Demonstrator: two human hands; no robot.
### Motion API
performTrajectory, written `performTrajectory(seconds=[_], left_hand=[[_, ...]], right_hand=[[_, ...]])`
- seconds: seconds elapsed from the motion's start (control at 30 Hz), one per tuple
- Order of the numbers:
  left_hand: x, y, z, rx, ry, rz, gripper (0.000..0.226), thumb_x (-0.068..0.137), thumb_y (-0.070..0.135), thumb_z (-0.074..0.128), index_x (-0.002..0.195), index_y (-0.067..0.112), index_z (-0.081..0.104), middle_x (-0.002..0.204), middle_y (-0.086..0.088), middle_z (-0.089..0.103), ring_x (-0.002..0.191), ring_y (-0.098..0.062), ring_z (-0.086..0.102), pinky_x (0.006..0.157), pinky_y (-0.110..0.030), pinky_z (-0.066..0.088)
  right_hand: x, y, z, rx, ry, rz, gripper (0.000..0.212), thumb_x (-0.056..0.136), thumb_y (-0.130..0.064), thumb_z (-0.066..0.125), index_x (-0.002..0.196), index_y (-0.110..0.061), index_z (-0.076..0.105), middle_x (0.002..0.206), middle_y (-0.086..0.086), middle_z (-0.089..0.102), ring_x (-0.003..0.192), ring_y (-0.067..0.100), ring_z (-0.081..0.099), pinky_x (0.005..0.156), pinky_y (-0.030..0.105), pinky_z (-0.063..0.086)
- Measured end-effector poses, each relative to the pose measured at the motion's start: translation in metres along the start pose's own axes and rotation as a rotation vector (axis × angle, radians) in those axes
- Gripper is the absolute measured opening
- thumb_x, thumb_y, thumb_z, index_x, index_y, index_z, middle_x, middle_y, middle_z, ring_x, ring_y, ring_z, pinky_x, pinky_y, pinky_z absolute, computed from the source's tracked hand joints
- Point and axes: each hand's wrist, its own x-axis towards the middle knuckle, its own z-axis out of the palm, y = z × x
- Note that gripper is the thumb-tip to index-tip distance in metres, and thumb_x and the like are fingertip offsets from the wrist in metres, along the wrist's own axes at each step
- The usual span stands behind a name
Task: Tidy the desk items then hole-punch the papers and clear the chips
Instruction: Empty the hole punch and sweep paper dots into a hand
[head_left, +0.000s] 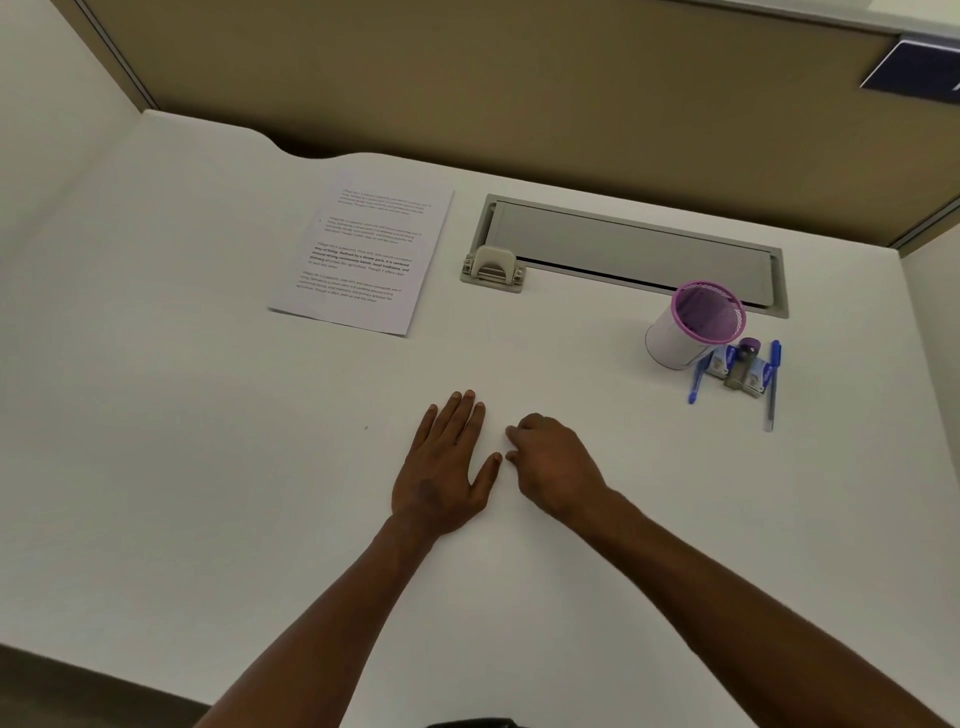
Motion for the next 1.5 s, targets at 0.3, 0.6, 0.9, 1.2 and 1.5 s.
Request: performTrajectory(seconds=[0.3, 0.6, 0.9, 1.2, 1.5], left_hand=[[-0.001, 0.000, -0.001, -0.028, 0.025, 0.011, 0.067, 0.101, 0.052, 0.033, 0.155, 0.013, 0.026, 0.163, -0.003, 0.020, 0.152, -0.013, 0.011, 0.123, -0.041, 0.018], [-0.001, -0.001, 0.000, -0.057, 0.036, 0.017, 0.066, 0.100, 0.051, 0.036, 0.154, 0.014, 0.028, 0.163, -0.002, 0.022, 0.152, -0.012, 0.011, 0.122, -0.041, 0.019], [-0.001, 0.002, -0.005, -0.009, 0.014, -0.007, 0.069, 0.099, 0.054, 0.032, 0.156, 0.016, 0.022, 0.164, 0.000, 0.017, 0.152, -0.010, 0.006, 0.123, -0.038, 0.017], [-0.001, 0.004, -0.007, -0.052, 0.038, -0.002, 0.068, 0.098, 0.049, 0.043, 0.154, 0.014, 0.027, 0.163, 0.000, 0.020, 0.152, -0.011, 0.010, 0.123, -0.039, 0.017], [0.000, 0.002, -0.002, -0.050, 0.074, 0.017, 0.069, 0.095, 0.047, 0.045, 0.153, 0.012, 0.031, 0.162, -0.001, 0.024, 0.151, -0.012, 0.015, 0.122, -0.041, 0.020]], right_hand=[[0.009, -0.014, -0.007, -0.101, -0.008, -0.064, 0.018, 0.088, -0.003, 0.048, 0.083, -0.003, 0.064, 0.084, 0.013, 0.060, 0.078, 0.027, 0.056, 0.065, 0.036, 0.041], [0.012, -0.023, -0.007, -0.230, -0.012, -0.082, 0.011, 0.075, -0.003, 0.070, 0.077, -0.006, 0.059, 0.072, 0.013, 0.061, 0.066, 0.028, 0.057, 0.055, 0.031, 0.032], [0.016, -0.001, -0.033, 1.217, 0.134, 0.766, 0.020, 0.079, 0.010, 0.065, 0.076, -0.007, 0.073, 0.077, 0.006, 0.072, 0.072, 0.017, 0.068, 0.072, 0.025, 0.058], [-0.011, 0.042, -0.092, 2.287, 0.285, 0.807, 0.014, 0.093, 0.008, 0.049, 0.096, 0.005, 0.062, 0.089, 0.016, 0.060, 0.081, 0.021, 0.058, 0.057, 0.019, 0.057], [0.002, 0.149, -0.206, 1.514, 0.664, 0.651, 0.013, 0.089, 0.005, 0.062, 0.085, -0.006, 0.068, 0.077, 0.005, 0.068, 0.075, 0.018, 0.065, 0.072, 0.022, 0.057]])
